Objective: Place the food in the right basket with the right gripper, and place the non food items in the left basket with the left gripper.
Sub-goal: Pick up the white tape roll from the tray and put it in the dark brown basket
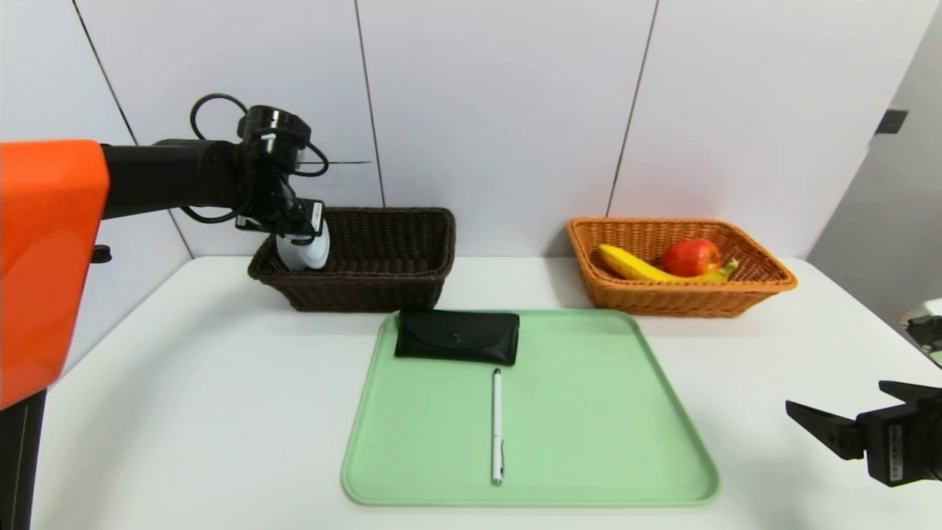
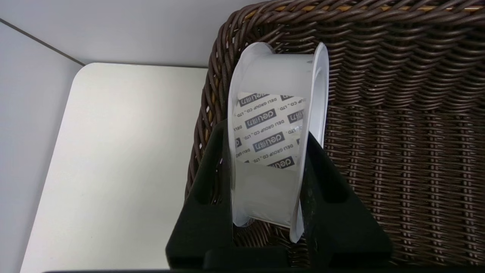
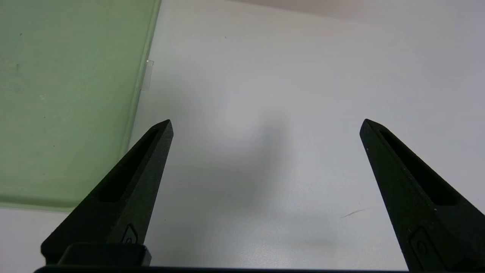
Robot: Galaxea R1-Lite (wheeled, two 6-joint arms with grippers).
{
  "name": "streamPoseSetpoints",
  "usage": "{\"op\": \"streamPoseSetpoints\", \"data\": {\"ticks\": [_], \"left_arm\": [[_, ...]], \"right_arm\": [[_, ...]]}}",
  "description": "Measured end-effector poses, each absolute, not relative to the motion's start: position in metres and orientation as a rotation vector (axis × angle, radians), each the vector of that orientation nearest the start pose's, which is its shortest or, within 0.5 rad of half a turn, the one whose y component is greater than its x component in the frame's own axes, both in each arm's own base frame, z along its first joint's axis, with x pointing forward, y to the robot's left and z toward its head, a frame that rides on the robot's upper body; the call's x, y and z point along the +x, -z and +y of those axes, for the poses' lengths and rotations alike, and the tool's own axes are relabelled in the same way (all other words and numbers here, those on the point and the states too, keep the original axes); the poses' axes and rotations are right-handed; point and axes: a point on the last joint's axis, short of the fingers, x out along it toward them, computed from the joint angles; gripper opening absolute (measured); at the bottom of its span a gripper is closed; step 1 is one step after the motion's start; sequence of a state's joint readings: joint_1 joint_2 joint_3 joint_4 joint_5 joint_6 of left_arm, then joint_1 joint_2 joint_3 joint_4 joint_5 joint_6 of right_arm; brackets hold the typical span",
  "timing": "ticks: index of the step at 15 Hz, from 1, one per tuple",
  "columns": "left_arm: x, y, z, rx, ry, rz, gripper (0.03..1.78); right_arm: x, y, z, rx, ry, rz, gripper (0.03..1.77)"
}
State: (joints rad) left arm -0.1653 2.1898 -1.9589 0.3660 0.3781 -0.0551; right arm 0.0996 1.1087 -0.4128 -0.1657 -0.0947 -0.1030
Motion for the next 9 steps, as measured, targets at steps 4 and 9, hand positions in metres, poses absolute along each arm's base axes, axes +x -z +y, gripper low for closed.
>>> {"op": "streamPoseSetpoints", "data": {"ticks": [4,9], "left_arm": [[0.4397,-0.2221,-0.0645,0.097,-0.226,0.567,0.51],[0.4381,-0.2247,-0.0650,0.093,-0.221,0.563,0.51]], "right_arm": [[0.1365,-0.1625,0.0113,-0.151,-0.032,0.528,1.70],[0.1364,-0.1622,0.0113,-0.152,-0.032,0.529,1.70]]}}
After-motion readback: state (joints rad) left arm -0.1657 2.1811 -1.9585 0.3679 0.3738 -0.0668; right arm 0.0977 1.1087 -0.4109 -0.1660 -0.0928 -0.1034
